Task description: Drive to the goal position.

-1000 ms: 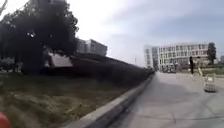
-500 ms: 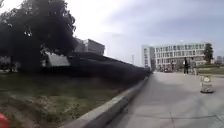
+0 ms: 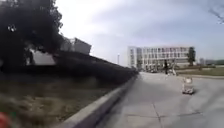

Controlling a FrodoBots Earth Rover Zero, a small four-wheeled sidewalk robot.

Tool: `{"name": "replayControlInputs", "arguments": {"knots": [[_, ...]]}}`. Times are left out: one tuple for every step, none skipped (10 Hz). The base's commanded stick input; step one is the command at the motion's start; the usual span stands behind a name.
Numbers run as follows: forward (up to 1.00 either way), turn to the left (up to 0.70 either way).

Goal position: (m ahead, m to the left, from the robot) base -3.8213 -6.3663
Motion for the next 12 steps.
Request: {"name": "replayControlInputs", "arguments": {"knots": [[0.00,-0.70],[0.00,-0.70],[0.00,-0.70],[0.00,-0.70],[0.00,-0.68],[0.00,-0.53],[0.00,-0.38],[0.00,-0.23],[0.00,-0.09],[0.00,0.00],[0.00,0.00],[0.00,0.00]]}}
